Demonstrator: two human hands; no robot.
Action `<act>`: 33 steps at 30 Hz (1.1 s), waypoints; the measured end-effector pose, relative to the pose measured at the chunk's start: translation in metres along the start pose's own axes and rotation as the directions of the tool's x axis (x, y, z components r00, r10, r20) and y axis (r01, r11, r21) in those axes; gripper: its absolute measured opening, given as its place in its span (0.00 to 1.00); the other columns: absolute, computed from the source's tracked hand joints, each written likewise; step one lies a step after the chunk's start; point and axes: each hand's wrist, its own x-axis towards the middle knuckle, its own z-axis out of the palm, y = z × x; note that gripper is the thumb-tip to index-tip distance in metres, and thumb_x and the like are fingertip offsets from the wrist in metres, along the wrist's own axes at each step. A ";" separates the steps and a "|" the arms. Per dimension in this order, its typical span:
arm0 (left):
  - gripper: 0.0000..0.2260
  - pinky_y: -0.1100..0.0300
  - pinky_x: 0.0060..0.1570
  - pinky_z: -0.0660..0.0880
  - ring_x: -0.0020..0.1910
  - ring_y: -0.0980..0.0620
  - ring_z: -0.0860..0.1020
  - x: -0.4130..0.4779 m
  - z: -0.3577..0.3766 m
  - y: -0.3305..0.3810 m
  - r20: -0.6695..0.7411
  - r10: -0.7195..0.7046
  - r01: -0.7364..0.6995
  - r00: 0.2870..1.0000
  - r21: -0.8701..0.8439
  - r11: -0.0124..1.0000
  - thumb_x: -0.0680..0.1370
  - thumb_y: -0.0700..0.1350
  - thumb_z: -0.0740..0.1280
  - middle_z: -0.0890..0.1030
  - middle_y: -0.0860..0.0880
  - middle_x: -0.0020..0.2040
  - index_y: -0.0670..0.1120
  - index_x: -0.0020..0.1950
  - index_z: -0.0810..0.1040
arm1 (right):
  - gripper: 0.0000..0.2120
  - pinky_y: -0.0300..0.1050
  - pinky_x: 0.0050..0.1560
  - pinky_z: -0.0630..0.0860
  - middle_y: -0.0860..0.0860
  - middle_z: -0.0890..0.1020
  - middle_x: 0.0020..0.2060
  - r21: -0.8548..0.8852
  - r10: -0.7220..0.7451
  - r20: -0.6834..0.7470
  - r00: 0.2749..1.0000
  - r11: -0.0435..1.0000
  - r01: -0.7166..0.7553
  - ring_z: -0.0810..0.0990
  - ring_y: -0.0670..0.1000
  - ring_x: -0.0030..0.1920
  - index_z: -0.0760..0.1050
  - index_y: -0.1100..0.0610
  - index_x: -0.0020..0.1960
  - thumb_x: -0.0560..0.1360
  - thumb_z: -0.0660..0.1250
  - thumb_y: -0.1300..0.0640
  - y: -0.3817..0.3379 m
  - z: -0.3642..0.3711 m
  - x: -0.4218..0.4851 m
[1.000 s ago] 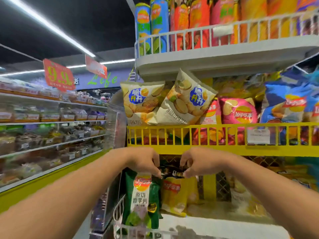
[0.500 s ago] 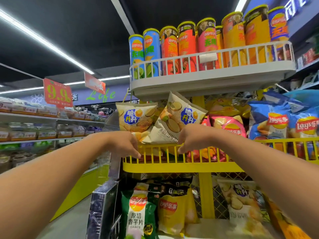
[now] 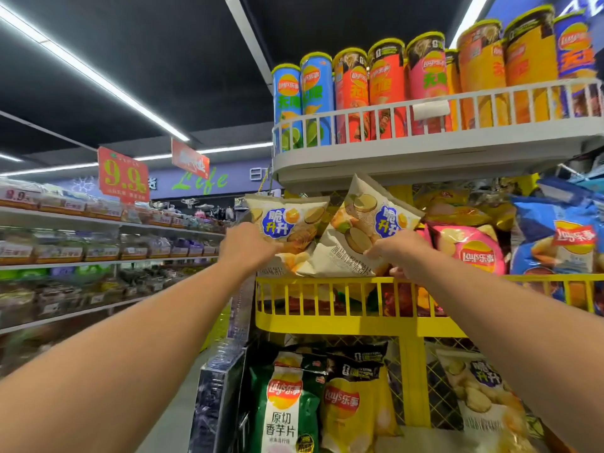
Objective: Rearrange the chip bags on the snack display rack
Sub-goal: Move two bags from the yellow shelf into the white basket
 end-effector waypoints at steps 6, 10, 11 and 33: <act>0.18 0.60 0.32 0.68 0.45 0.47 0.80 0.015 0.017 0.008 0.048 -0.033 0.034 0.998 -0.026 0.999 0.74 0.57 0.71 0.79 0.45 0.45 0.41 0.49 0.78 | 0.27 0.44 0.42 0.76 0.52 0.80 0.48 0.204 -0.082 -0.060 0.995 0.975 0.092 0.79 0.52 0.51 0.73 0.63 0.53 0.63 0.82 0.55 0.007 0.019 0.009; 0.22 0.58 0.38 0.73 0.53 0.44 0.81 0.023 0.034 0.012 0.068 -0.158 0.169 0.985 -0.204 0.964 0.75 0.52 0.72 0.81 0.41 0.55 0.38 0.60 0.77 | 0.56 0.51 0.51 0.81 0.51 0.83 0.55 0.379 -0.175 0.001 0.985 0.911 0.162 0.81 0.53 0.55 0.73 0.54 0.63 0.37 0.85 0.41 0.019 0.029 0.026; 0.22 0.57 0.38 0.74 0.52 0.44 0.80 0.025 0.039 0.012 0.064 -0.205 0.215 0.977 -0.255 0.943 0.74 0.51 0.73 0.81 0.41 0.56 0.38 0.62 0.76 | 0.60 0.54 0.53 0.81 0.51 0.83 0.56 0.411 -0.207 0.012 0.978 0.893 0.184 0.82 0.53 0.56 0.72 0.53 0.64 0.35 0.85 0.40 0.023 0.029 0.030; 0.50 0.43 0.64 0.74 0.63 0.43 0.74 0.040 0.060 -0.025 0.329 -0.195 0.362 0.924 -0.590 0.721 0.58 0.40 0.81 0.73 0.44 0.65 0.44 0.75 0.59 | 0.29 0.60 0.53 0.82 0.55 0.87 0.52 0.628 -0.356 0.150 0.922 0.755 0.189 0.86 0.56 0.52 0.80 0.57 0.59 0.60 0.84 0.58 0.015 0.030 0.012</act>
